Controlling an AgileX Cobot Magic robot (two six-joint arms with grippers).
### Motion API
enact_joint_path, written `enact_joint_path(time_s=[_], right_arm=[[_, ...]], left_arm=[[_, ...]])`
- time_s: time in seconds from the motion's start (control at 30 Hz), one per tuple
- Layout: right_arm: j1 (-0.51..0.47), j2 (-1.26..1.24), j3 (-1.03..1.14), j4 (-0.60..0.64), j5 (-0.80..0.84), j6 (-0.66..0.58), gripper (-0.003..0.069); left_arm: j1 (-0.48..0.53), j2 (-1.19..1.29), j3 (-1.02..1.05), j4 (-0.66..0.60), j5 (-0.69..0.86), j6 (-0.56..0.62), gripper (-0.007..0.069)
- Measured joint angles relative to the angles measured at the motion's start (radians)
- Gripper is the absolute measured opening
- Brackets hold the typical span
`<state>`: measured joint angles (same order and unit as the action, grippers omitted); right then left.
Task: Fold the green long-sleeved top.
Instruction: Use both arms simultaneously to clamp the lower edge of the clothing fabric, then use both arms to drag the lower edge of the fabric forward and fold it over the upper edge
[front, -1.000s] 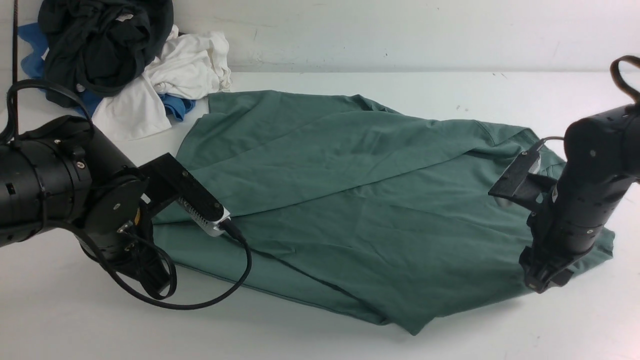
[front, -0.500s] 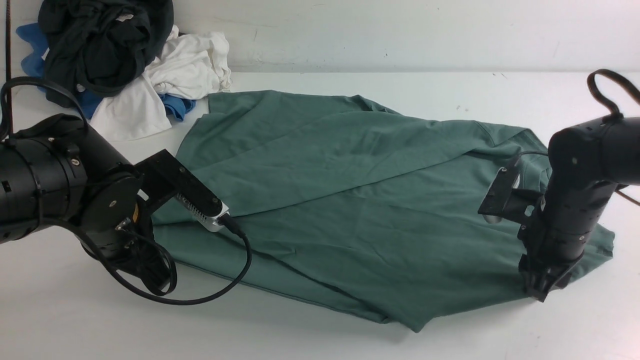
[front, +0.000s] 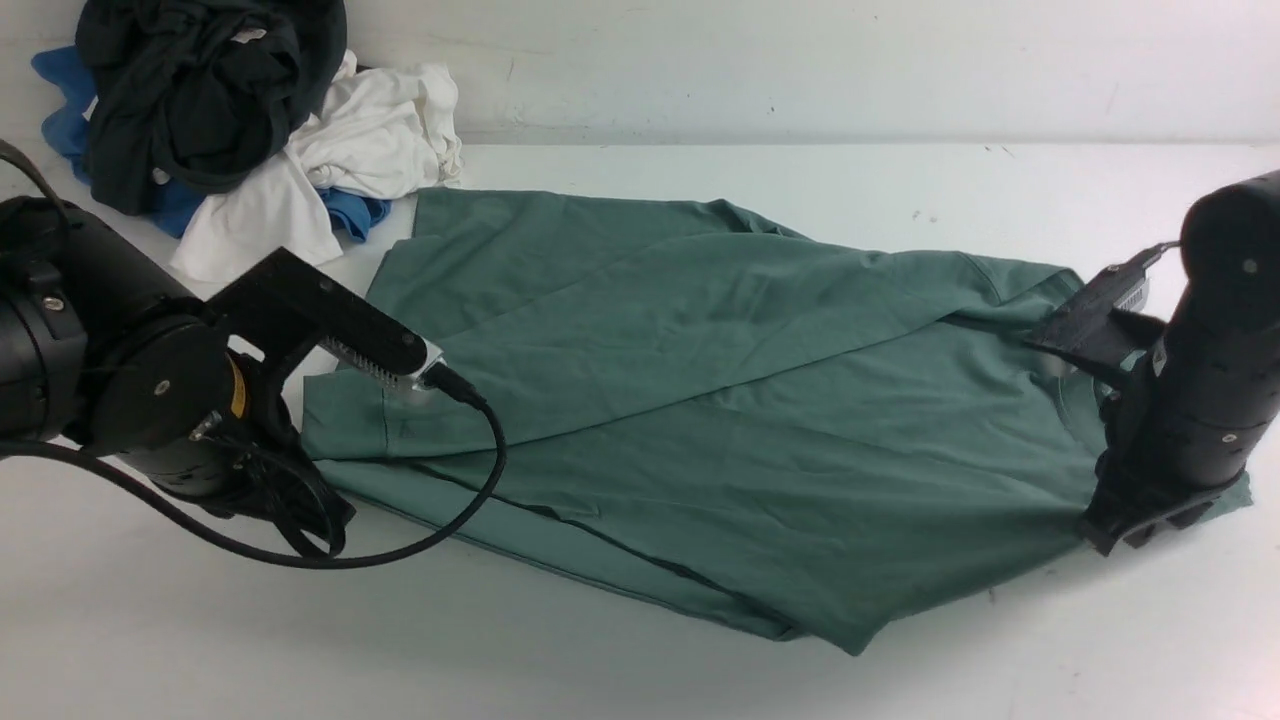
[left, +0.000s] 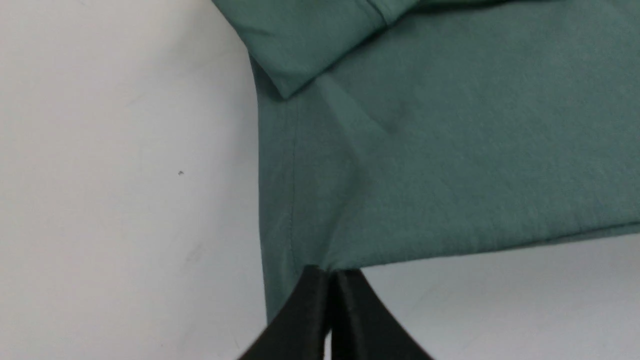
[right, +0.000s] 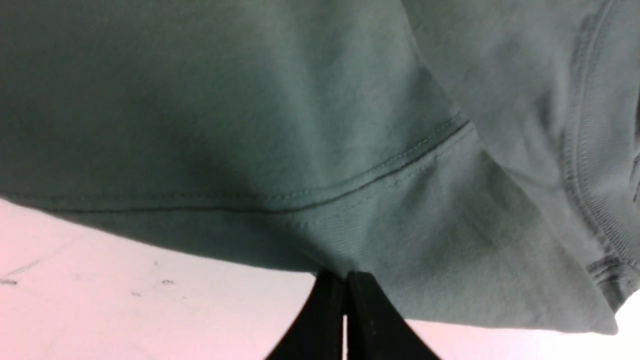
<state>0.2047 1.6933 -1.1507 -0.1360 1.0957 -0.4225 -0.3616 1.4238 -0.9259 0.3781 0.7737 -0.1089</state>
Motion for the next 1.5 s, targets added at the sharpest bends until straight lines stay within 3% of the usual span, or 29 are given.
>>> enact_joint_path(time_s=[0.17,0.3,0.6,0.77,0.8,0.87,1.03,1.17,1.3,1.4,1.5], right_arm=[[0.000,-0.015,0.000,-0.001,-0.030,-0.003,-0.0010],[0.000,-0.017,-0.044,-0.003,-0.055,-0.006,-0.0010],[-0.014,0.115,-0.318,0.003,-0.225,-0.006,-0.0010],[-0.020,0.250,-0.464,0.008,-0.082,-0.006,-0.0010],[-0.020,0.289,-0.486,0.030,-0.009,-0.006,-0.0010],[-0.021,0.316,-0.489,0.058,0.061,-0.006,-0.0010],[-0.021,0.343,-0.489,0.136,0.085,-0.020,-0.0010],[-0.021,0.343,-0.491,0.157,0.051,-0.033,-0.0010],[-0.021,0.343,-0.492,0.163,0.050,-0.036,-0.0010],[-0.021,0.343,-0.492,0.166,0.049,-0.036,-0.0010],[-0.021,0.343,-0.492,0.172,0.048,-0.036,-0.0010]], left_arm=[[0.002,-0.001,-0.018,0.004,-0.040,-0.040,-0.0007],[0.024,0.018,-0.145,0.011,-0.045,-0.106,-0.0007],[0.137,0.291,-0.522,0.026,-0.089,-0.115,-0.0007],[0.138,0.420,-0.631,-0.003,0.030,0.008,-0.0007],[0.138,0.441,-0.634,-0.050,0.112,0.098,-0.0007],[0.138,0.454,-0.626,-0.130,0.186,0.168,-0.0007],[0.144,0.454,-0.598,-0.232,0.276,0.227,0.0011],[0.156,0.483,-0.593,-0.241,0.286,0.232,0.0130],[0.161,0.564,-0.592,-0.242,0.243,0.295,0.0319],[0.161,0.623,-0.592,-0.258,0.215,0.354,0.0377],[0.161,0.669,-0.592,-0.278,0.191,0.406,0.0379]])
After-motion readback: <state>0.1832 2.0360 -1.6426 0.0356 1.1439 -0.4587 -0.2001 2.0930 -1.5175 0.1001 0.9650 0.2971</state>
